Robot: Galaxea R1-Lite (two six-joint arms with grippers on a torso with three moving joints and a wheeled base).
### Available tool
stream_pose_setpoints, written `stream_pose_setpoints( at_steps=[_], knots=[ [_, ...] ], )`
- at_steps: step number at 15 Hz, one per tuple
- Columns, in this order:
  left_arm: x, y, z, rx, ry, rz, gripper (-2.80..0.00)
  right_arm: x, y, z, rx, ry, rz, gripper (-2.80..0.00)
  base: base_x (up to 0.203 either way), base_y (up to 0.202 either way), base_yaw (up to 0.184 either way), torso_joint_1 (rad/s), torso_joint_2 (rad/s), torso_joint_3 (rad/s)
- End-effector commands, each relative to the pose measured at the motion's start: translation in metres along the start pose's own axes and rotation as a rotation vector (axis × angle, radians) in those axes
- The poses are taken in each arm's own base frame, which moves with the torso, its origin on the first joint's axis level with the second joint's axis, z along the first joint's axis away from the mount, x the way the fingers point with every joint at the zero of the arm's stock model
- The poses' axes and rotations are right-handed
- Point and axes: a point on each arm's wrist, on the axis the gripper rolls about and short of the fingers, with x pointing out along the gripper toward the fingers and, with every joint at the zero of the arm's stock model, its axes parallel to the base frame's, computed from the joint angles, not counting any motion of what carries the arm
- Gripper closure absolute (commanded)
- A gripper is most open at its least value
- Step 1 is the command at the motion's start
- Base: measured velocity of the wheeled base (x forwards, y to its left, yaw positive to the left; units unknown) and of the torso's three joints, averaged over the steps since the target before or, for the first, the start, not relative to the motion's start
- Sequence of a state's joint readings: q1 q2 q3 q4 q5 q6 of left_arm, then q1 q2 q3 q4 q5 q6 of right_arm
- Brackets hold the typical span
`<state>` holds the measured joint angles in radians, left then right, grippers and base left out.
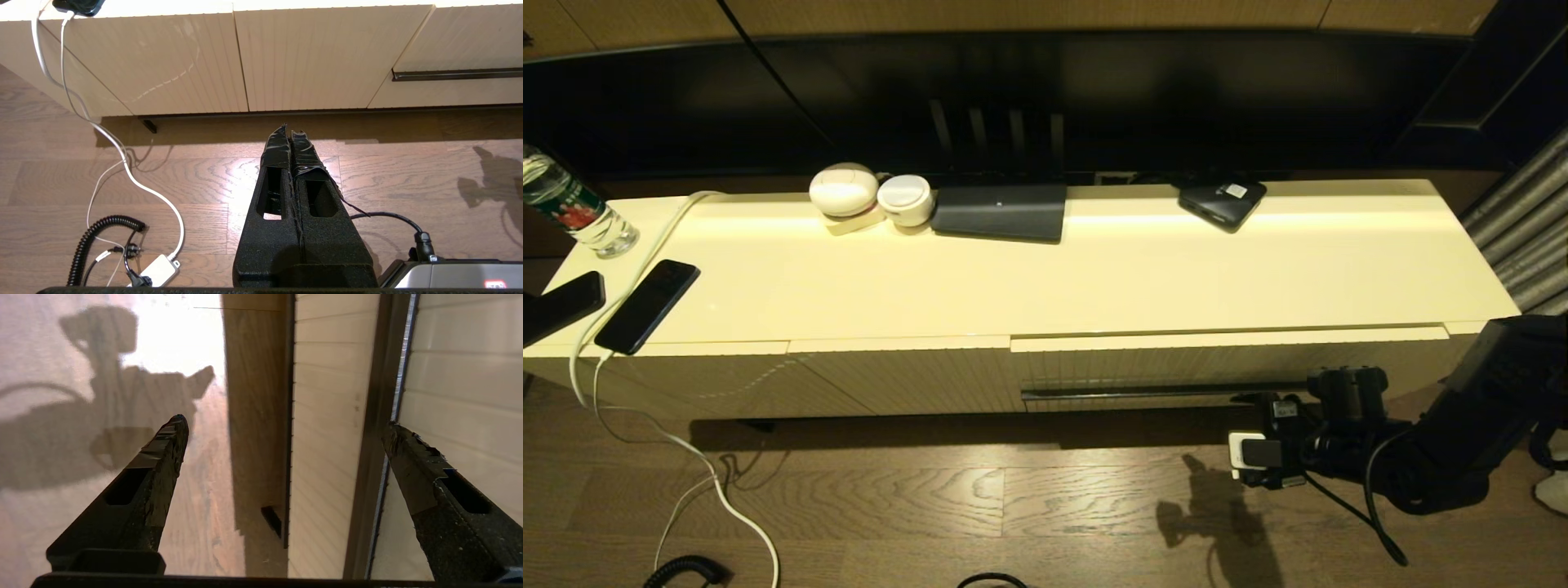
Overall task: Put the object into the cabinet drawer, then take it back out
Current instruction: Open the drawer
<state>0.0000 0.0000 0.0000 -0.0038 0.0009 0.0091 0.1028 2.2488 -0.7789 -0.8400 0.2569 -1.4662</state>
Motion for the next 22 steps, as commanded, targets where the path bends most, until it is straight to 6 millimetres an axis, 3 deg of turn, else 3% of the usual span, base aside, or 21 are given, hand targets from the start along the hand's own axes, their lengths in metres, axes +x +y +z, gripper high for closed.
stream_pose_setpoints(
  at_steps=[1,12,22],
  knots=[
    [0.0,0.0,-0.001,0.0,0.002,0.001,0.0,0.006,0.0,-0.002,-0.009,0.0,-0.006,-2.8,0.0,0.0,0.0,0.0,0.0,0.0],
    [0.0,0.0,-0.001,0.0,0.002,-0.001,0.0,0.021,-0.014,-0.008,-0.011,0.012,-0.057,-2.8,0.0,0.0,0.0,0.0,0.0,0.0],
    [0.0,0.0,-0.001,0.0,0.002,0.0,0.0,0.026,-0.003,-0.01,0.001,0.019,-0.018,-2.8,0.0,0.0,0.0,0.0,0.0,0.0]
  ],
)
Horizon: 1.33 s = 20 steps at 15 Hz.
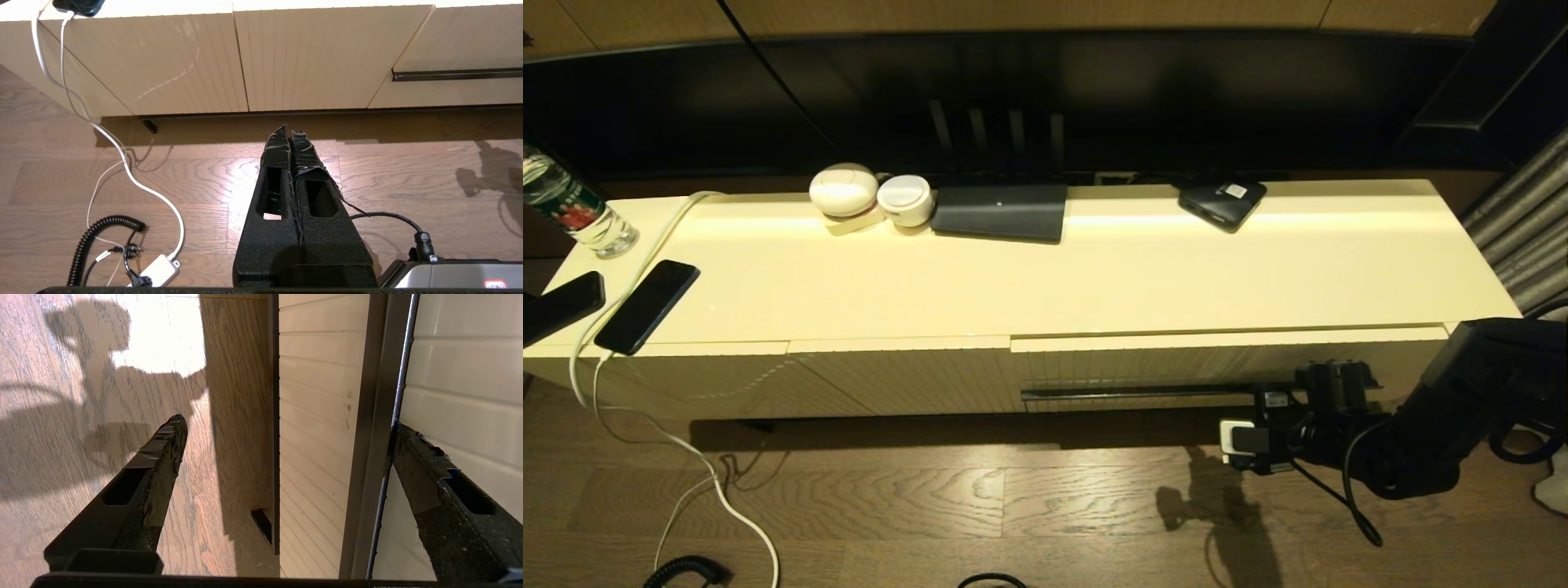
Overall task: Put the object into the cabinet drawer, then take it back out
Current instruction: Open the drawer
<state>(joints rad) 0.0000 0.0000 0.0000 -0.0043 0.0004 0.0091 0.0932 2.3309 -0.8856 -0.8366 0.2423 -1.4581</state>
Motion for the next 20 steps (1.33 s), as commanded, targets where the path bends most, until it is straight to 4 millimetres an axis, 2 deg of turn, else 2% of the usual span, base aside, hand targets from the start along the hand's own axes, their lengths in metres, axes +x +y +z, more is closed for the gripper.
stream_pose_setpoints(
  at_steps=[1,10,16,20],
  knots=[
    [0.0,0.0,0.0,0.0,0.001,0.001,0.0,0.001,0.004,0.0,-0.006,-0.002,0.011,-2.8,0.0,0.0,0.0,0.0,0.0,0.0],
    [0.0,0.0,0.0,0.0,0.001,0.0,0.0,-0.02,0.025,0.003,0.003,-0.004,0.089,-2.8,0.0,0.0,0.0,0.0,0.0,0.0],
    [0.0,0.0,0.0,0.0,0.001,0.0,0.0,-0.049,0.048,0.008,-0.039,-0.023,0.18,-2.8,0.0,0.0,0.0,0.0,0.0,0.0],
    [0.0,0.0,0.0,0.0,0.001,0.001,0.0,-0.068,0.033,0.015,-0.05,-0.021,0.129,-2.8,0.0,0.0,0.0,0.0,0.0,0.0]
  ],
)
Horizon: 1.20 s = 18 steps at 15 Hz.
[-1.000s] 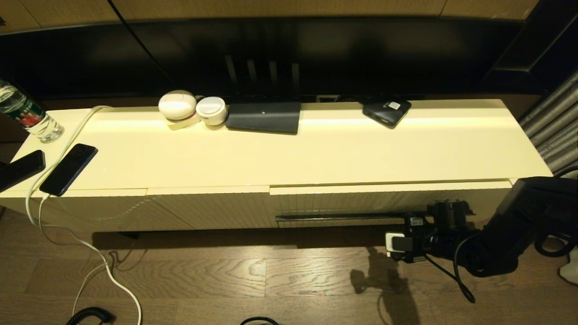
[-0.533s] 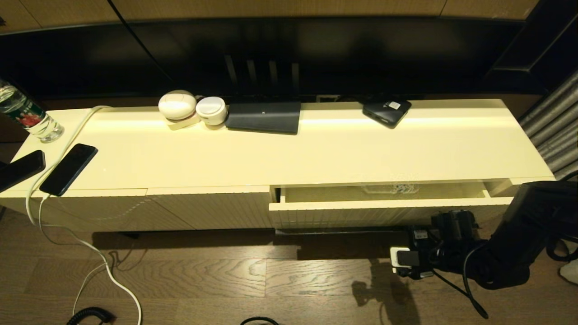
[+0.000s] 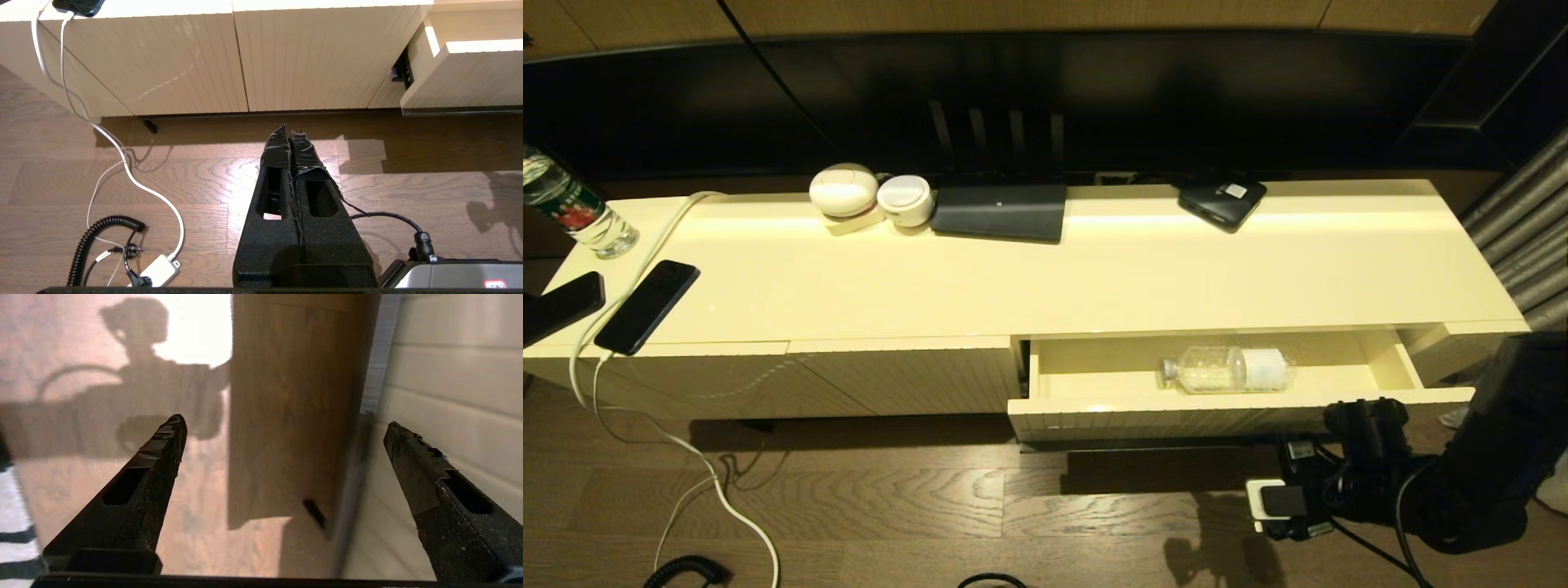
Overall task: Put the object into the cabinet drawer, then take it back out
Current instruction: Open the drawer
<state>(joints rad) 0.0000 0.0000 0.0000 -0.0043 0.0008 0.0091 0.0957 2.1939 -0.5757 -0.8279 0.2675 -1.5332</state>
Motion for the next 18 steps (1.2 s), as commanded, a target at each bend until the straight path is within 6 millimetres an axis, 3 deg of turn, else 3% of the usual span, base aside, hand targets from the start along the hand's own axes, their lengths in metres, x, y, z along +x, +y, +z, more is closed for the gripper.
stream_pose_setpoints(
  at_steps=[1,5,7,8,11,13,15,18],
  knots=[
    [0.0,0.0,-0.001,0.0,0.002,0.0,0.0,-0.019,-0.011,0.006,-0.018,-0.005,-0.052,-2.8,0.0,0.0,0.0,0.0,0.0,0.0],
    [0.0,0.0,0.0,0.0,0.001,0.0,0.0,-0.07,-0.025,0.015,-0.024,-0.002,-0.147,-2.8,0.0,0.0,0.0,0.0,0.0,0.0],
    [0.0,0.0,0.0,0.0,0.001,0.001,0.0,-0.106,-0.025,0.017,0.004,0.016,-0.209,-2.8,0.0,0.0,0.0,0.0,0.0,0.0],
    [0.0,0.0,-0.001,0.0,0.002,0.0,0.0,-0.123,-0.022,0.018,0.027,0.026,-0.232,0.0,0.0,0.0,0.0,0.0,0.0,0.0],
    [0.0,0.0,0.0,0.0,0.001,0.001,0.0,-0.173,-0.012,0.023,0.143,0.051,-0.268,0.0,0.0,0.0,0.0,0.0,0.0,0.0],
    [0.0,0.0,0.0,0.0,0.001,-0.001,0.0,-0.201,0.0,0.032,0.358,0.044,-0.226,0.0,0.0,0.0,0.0,0.0,0.0,0.0],
    [0.0,0.0,-0.001,0.0,0.003,0.001,0.0,-0.215,-0.001,0.036,0.659,0.039,-0.168,0.0,0.0,0.0,0.0,0.0,0.0,0.0],
    [0.0,0.0,0.0,0.0,0.001,0.001,0.0,-0.225,-0.024,0.042,0.985,0.04,-0.092,0.0,0.0,0.0,0.0,0.0,0.0,0.0]
  ],
)
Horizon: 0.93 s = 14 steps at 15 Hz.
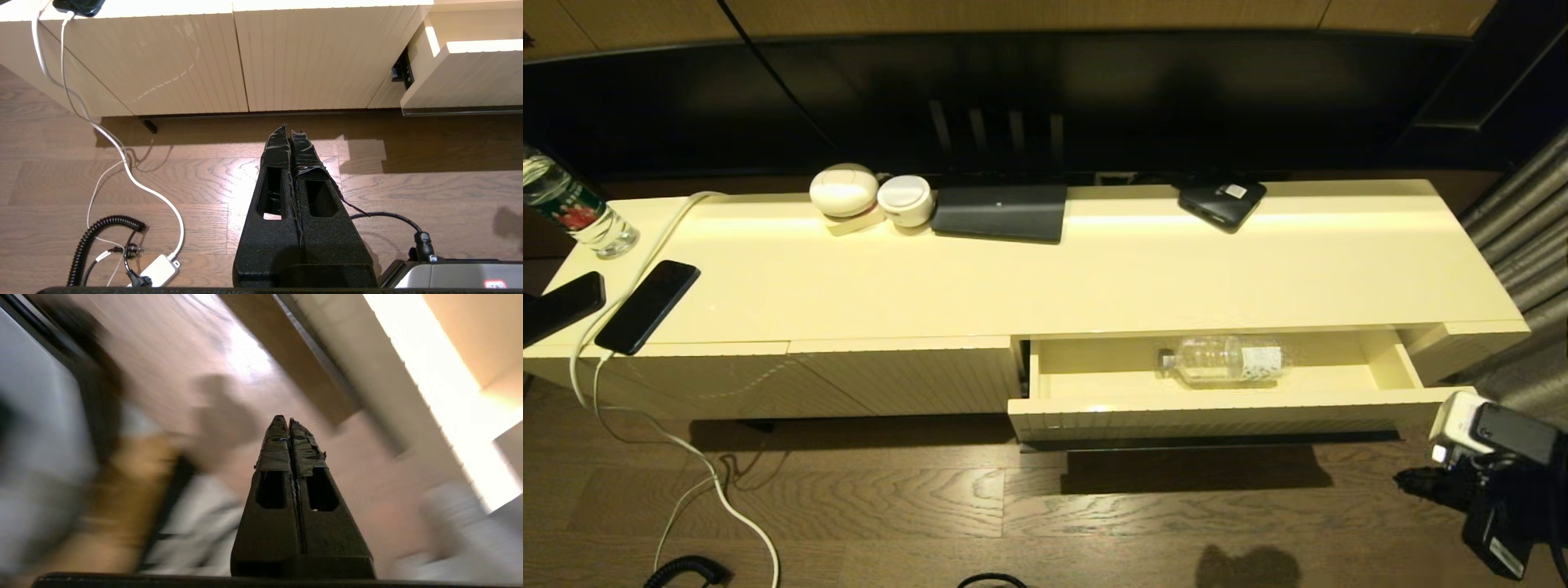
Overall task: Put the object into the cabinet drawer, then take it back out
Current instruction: Open the drawer
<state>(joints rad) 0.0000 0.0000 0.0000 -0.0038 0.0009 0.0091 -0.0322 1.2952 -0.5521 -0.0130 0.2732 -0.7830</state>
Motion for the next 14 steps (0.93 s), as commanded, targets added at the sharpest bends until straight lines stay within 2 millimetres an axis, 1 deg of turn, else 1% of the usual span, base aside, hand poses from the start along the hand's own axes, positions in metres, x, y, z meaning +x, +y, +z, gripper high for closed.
stream_pose_setpoints(
  at_steps=[1,4,5,7,10,12,14],
  knots=[
    [0.0,0.0,0.0,0.0,0.001,-0.001,0.0,-0.006,-0.005,0.016,0.265,0.046,0.066,0.0,0.0,0.0,0.0,0.0,0.0,0.0],
    [0.0,0.0,0.0,0.0,0.001,0.001,0.0,0.018,-0.015,0.039,0.547,0.119,0.122,0.0,0.0,0.0,0.0,0.0,0.0,0.0],
    [0.0,0.0,0.0,0.0,0.001,0.0,0.0,0.029,-0.017,0.048,0.619,0.142,0.122,0.0,0.0,0.0,0.0,0.0,0.0,0.0],
    [0.0,0.0,0.0,0.0,0.001,0.001,0.0,0.055,-0.023,0.066,0.73,0.19,0.068,0.0,0.0,0.0,0.0,0.0,0.0,0.0],
    [0.0,0.0,0.0,0.0,0.001,0.001,0.0,0.091,-0.034,0.092,0.84,0.206,-0.027,0.0,0.0,0.0,0.0,0.0,0.0,0.0],
    [0.0,0.0,-0.001,0.0,0.002,0.001,0.0,0.107,-0.041,0.103,0.859,0.195,-0.044,0.0,0.0,0.0,0.0,0.0,0.0,0.0],
    [0.0,0.0,0.0,0.0,0.001,0.0,0.0,0.119,-0.046,0.11,0.865,0.187,-0.053,0.0,0.0,0.0,0.0,0.0,0.0,0.0]
  ],
)
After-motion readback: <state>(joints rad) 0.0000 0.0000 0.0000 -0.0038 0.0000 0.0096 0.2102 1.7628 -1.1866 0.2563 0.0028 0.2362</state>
